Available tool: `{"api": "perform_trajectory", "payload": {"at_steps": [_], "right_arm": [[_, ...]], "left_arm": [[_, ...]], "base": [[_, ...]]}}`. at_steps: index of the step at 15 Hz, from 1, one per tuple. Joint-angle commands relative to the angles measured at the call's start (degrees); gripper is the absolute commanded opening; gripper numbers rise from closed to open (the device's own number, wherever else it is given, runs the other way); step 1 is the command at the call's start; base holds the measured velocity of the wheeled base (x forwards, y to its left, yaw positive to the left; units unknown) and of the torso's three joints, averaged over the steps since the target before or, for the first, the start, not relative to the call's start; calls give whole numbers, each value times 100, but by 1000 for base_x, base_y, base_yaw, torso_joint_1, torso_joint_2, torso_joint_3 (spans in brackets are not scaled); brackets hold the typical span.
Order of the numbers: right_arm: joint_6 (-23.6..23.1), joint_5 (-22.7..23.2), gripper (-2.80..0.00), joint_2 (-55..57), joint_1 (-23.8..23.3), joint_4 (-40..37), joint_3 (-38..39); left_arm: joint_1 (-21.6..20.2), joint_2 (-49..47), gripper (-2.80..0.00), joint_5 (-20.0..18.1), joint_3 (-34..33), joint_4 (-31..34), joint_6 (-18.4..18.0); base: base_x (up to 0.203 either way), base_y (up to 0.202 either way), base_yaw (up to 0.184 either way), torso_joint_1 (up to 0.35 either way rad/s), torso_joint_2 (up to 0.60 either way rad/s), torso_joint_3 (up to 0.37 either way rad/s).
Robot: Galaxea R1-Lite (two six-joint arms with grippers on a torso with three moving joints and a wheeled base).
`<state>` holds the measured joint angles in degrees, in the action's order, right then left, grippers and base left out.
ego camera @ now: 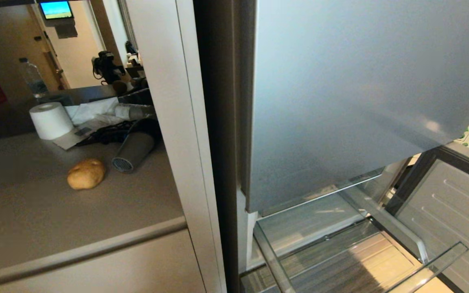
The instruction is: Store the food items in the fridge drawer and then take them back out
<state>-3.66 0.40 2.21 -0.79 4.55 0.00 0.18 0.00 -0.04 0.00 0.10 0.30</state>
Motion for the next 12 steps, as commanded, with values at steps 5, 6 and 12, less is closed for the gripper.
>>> {"api": "perform_trajectory", "payload": {"at_steps": [5,6,12], "right_arm": [[233,-61,-280,-223,18,20,176],[245,-58,-280,-229,18,20,176],[339,-75,-280,-223,18,29,176]], "left_arm": [[-1,-9,-280,-5,0,-1,5],[-1,-9,-280,0,0,-1,5],[-1,-9,-280,-5,0,-1,5]], "base": [[0,0,0,0,0,0],[0,0,0,0,0,0],[0,0,0,0,0,0]]}}
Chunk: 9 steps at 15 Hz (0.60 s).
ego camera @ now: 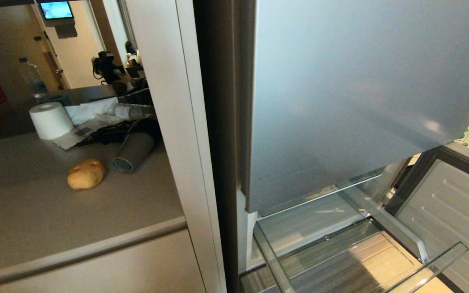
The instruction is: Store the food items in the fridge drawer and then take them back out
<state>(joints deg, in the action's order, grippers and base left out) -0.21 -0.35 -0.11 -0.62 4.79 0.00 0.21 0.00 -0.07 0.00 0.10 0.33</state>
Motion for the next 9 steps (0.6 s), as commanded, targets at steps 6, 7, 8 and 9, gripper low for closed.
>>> {"api": "perform_trajectory", "payload": {"at_steps": [6,7,8,9], "right_arm": [[20,-3,-280,10,1,4,176],[42,-8,-280,7,1,4,176],[109,-35,-280,11,1,4,176],[109,-35,-280,11,1,4,176]], "left_arm": [[-3,-9,-280,-1,0,-1,2],[-3,-9,-280,7,0,-1,2],[-3,-9,-280,-1,0,-1,2],[-3,-9,-280,4,0,-1,2]], "base": [[0,0,0,0,0,0],[-2,0,114,7,5,0],[-2,-5,172,4,2,2],[2,-7,197,-1,-2,-2]]}}
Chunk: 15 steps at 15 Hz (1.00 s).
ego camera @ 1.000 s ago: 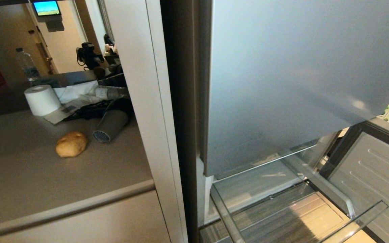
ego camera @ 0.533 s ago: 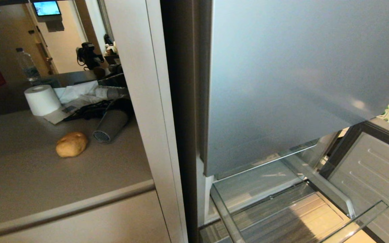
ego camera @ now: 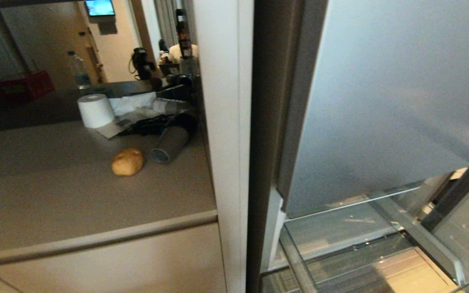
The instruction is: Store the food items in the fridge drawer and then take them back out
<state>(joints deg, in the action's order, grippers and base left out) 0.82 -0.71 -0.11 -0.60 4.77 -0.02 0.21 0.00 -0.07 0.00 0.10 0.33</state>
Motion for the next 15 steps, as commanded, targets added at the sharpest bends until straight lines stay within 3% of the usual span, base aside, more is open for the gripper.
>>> {"api": "perform_trajectory", "payload": {"at_steps": [1,6,15], "right_arm": [[6,0,-280,9,-2,7,178],[6,0,-280,3,-2,7,178],[6,0,-280,11,-2,7,178]], "left_arm": [[-3,-9,-280,-1,0,-2,2],[-3,-9,-280,7,0,-2,2],[-3,-9,-280,-1,0,-2,11]], "base": [[-3,-9,215,5,0,0],[1,-7,154,4,5,2],[0,0,0,0,0,0]]}}
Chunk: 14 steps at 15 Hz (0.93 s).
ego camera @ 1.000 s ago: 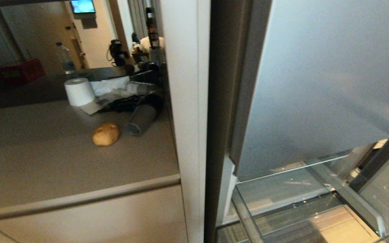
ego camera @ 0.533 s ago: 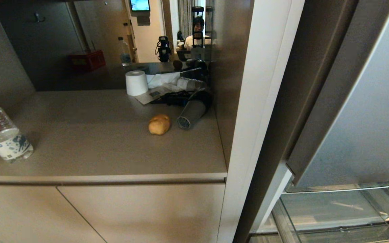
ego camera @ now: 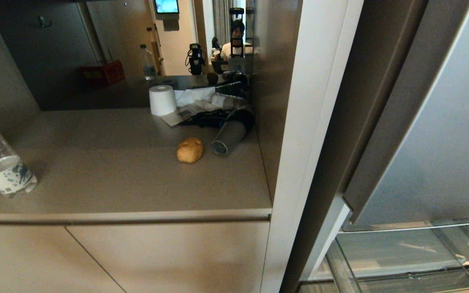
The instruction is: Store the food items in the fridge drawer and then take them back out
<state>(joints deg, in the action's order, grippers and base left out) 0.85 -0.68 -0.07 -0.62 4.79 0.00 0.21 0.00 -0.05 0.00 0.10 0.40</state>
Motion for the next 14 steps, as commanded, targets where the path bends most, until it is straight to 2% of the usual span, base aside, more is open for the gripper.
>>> {"api": "perform_trajectory", "payload": {"at_steps": [1,3,11,14], "right_arm": [[3,-2,-280,4,1,4,176],[3,-2,-280,7,1,4,176],[-6,-2,-280,4,1,4,176],[-207,47,-280,0,1,4,176]], "left_arm": [[-3,-9,-280,-4,0,-1,4],[-3,-9,-280,-4,0,-1,4],[-3,-9,-280,-4,0,-1,-5],[-3,-9,-280,-4,0,-1,-6]], "base": [[0,0,0,0,0,0],[1,47,-6,0,-1,1],[0,177,-7,5,2,2],[0,63,-14,1,3,0]]}}
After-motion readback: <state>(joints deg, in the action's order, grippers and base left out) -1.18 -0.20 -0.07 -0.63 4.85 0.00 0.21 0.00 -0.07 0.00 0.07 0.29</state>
